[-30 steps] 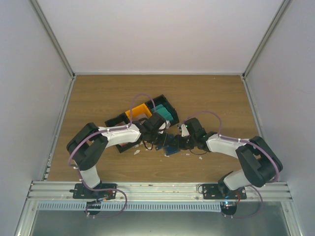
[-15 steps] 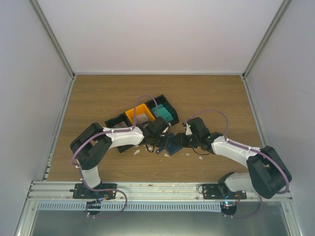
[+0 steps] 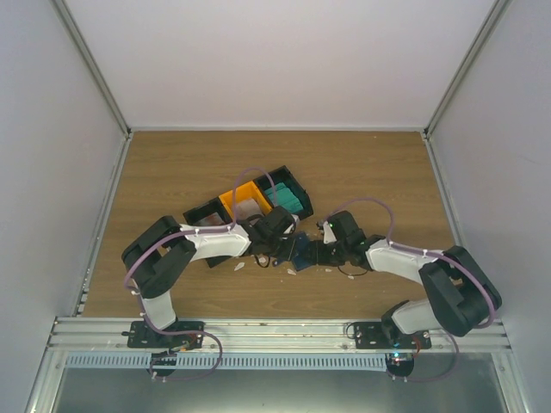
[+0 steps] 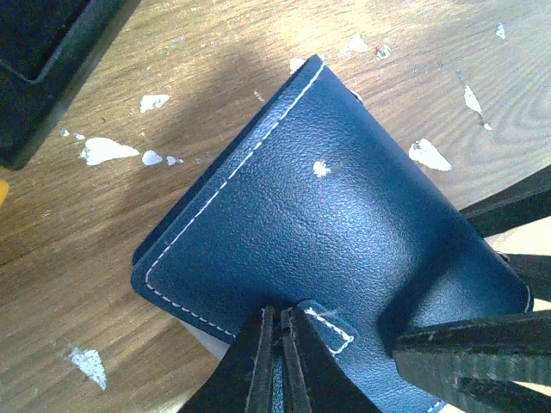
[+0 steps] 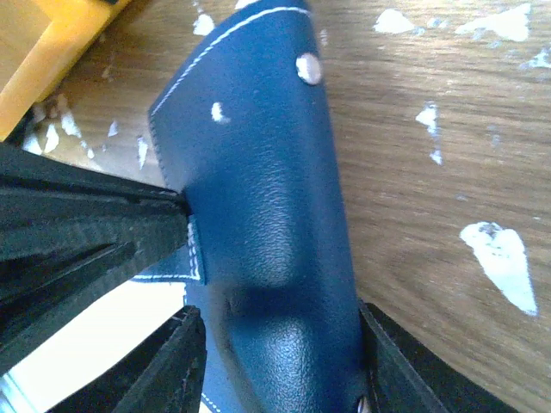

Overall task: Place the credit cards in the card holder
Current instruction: Turn over the card holder at the center of the board.

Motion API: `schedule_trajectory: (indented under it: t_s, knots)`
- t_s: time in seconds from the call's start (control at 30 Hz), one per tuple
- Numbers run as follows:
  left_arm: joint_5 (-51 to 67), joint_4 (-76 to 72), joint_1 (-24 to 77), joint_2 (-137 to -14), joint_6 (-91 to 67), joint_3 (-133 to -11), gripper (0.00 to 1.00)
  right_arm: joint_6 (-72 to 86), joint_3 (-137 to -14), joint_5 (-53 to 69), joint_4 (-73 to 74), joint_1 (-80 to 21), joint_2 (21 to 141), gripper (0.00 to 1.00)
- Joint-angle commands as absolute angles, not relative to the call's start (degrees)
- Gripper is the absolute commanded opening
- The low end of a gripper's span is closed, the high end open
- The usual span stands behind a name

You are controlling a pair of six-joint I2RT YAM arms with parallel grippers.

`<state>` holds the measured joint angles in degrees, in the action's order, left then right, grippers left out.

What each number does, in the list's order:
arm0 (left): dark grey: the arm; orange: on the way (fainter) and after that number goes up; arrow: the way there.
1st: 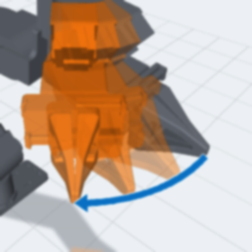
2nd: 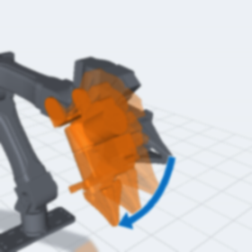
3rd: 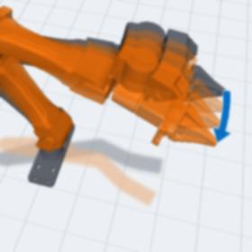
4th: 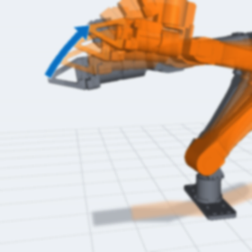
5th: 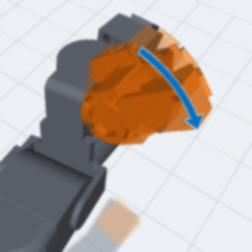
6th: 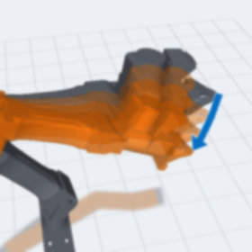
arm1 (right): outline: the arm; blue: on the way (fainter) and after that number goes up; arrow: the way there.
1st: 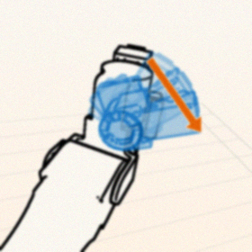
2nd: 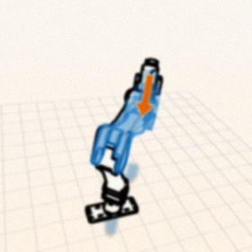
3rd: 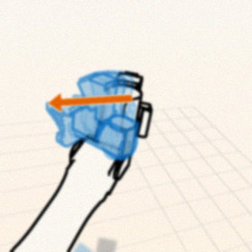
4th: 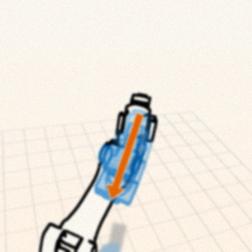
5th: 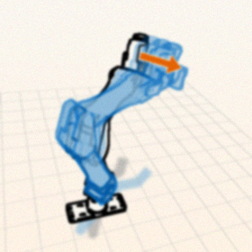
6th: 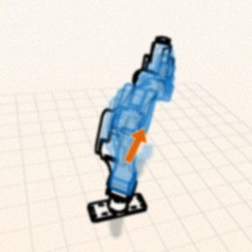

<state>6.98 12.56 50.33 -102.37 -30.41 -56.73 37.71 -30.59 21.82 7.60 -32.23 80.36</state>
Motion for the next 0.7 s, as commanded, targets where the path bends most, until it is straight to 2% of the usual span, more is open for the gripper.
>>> schedule_trajectory:
  t_s: [0.0, 0.1, 0.23, 0.37, 0.43, 0.53, 0.67]
  knots:
    - [3.6, 16.6, 50.7, -105.7, -30.5, -52.5, 0.07, 38.0, -27.5, 27.5, -1.7, -32.1, 79.6, 0.44]
    - [4.0, 15.9, 50.7, -105.4, -30.6, -52.3, 0.07, 39.8, -27.7, 22.4, -2.1, -32.1, 78.2, 0.30]
    - [6.8, 12.6, 50.7, -103.1, -30.4, -51.6, 0.07, 37.7, -28.8, 17.7, -1.4, -32.6, 74.3, 0.22]
    - [8.8, 10.2, 50.7, -99.2, -29.7, -52.7, 0.12, 35.0, -32.8, 13.8, 5.4, -34.0, 73.5, 0.02]
    - [7.0, 10.9, 50.7, -96.2, -29.8, -54.4, 0.20, 34.6, -35.6, 9.2, 11.2, -35.2, 73.1, 0.01]
    - [-1.6, 12.7, 50.7, -89.5, -31.7, -55.4, 0.30, 35.4, -40.3, 0.9, 21.4, -36.8, 71.9, 0.01]
    - [-10.1, 15.0, 50.5, -80.5, -33.5, -55.8, 0.36, 39.3, -46.8, -10.0, 35.5, -38.2, 71.7, 0.01]
